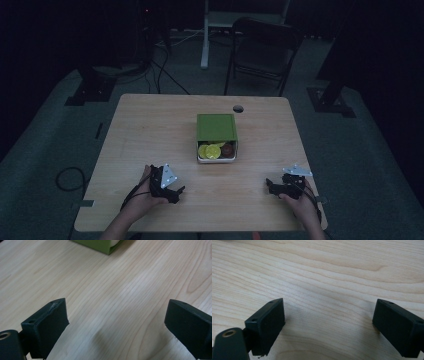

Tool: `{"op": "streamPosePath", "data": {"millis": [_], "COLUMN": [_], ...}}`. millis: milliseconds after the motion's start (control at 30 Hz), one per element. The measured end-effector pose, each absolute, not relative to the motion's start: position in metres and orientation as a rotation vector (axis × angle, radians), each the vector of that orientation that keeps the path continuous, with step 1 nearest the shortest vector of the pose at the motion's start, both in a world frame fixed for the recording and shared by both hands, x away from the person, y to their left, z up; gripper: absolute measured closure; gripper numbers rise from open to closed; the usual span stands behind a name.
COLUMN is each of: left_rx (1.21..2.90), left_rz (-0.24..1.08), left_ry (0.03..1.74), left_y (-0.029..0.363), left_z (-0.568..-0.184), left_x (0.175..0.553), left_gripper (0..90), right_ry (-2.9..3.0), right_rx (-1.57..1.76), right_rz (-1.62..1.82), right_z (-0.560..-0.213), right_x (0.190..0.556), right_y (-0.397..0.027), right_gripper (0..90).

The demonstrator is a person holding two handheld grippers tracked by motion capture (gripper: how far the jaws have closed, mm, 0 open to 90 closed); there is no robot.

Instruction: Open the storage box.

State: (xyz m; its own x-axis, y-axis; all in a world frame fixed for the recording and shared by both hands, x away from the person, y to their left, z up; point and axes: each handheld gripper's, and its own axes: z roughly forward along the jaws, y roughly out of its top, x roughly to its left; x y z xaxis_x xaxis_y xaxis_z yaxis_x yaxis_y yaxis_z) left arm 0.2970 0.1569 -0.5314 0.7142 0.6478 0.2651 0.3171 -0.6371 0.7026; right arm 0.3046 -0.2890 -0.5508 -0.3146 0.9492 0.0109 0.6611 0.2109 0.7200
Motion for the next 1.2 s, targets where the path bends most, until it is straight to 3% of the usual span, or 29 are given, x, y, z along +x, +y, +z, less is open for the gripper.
{"op": "streamPosePath", "data": {"millis": [1200], "left_rx": [2.302], "left_rz": [0.861], "left_ry": [0.283], "left_y": [0.07], "left_z": [-0.526], "left_x": [0.296], "left_gripper": [5.3], "right_ry": [2.054], "right_rx": [1.491], "right_rz": [0.883], "right_z": [-0.551], "right_x": [0.305], "right_y": [-0.289], "right_gripper": [10.3]}}
